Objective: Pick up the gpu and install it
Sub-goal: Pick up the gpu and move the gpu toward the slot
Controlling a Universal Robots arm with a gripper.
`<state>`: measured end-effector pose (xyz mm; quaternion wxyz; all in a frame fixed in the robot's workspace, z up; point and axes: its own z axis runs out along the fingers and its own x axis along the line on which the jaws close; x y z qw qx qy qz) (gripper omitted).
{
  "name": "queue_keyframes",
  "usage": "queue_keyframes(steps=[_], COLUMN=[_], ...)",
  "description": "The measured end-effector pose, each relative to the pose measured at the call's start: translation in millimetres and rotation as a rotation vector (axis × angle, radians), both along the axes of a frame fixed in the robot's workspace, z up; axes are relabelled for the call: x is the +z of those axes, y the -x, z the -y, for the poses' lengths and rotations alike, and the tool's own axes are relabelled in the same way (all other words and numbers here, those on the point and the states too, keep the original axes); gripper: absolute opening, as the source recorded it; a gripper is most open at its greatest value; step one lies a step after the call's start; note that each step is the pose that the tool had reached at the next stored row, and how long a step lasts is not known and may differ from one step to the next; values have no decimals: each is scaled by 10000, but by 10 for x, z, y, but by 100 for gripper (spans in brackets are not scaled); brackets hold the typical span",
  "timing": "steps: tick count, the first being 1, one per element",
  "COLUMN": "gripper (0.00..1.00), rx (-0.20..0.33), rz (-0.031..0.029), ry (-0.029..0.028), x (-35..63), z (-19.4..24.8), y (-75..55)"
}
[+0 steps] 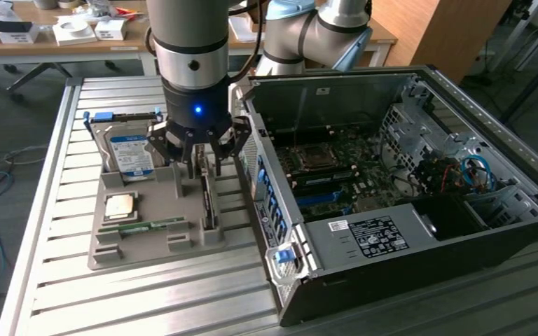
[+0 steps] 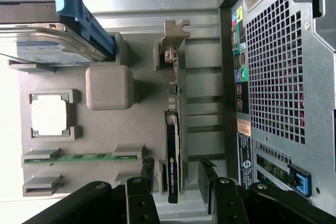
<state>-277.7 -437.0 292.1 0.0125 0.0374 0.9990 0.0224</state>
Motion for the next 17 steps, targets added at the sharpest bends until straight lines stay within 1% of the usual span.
queue_keyframes(steps=[5,13,17], gripper=[47,47,47], rx=[0,0,0], rz=[-1,0,-3], ry=[1,0,2], x=[-39,-151,-156], z=[0,0,0], y=[0,0,0])
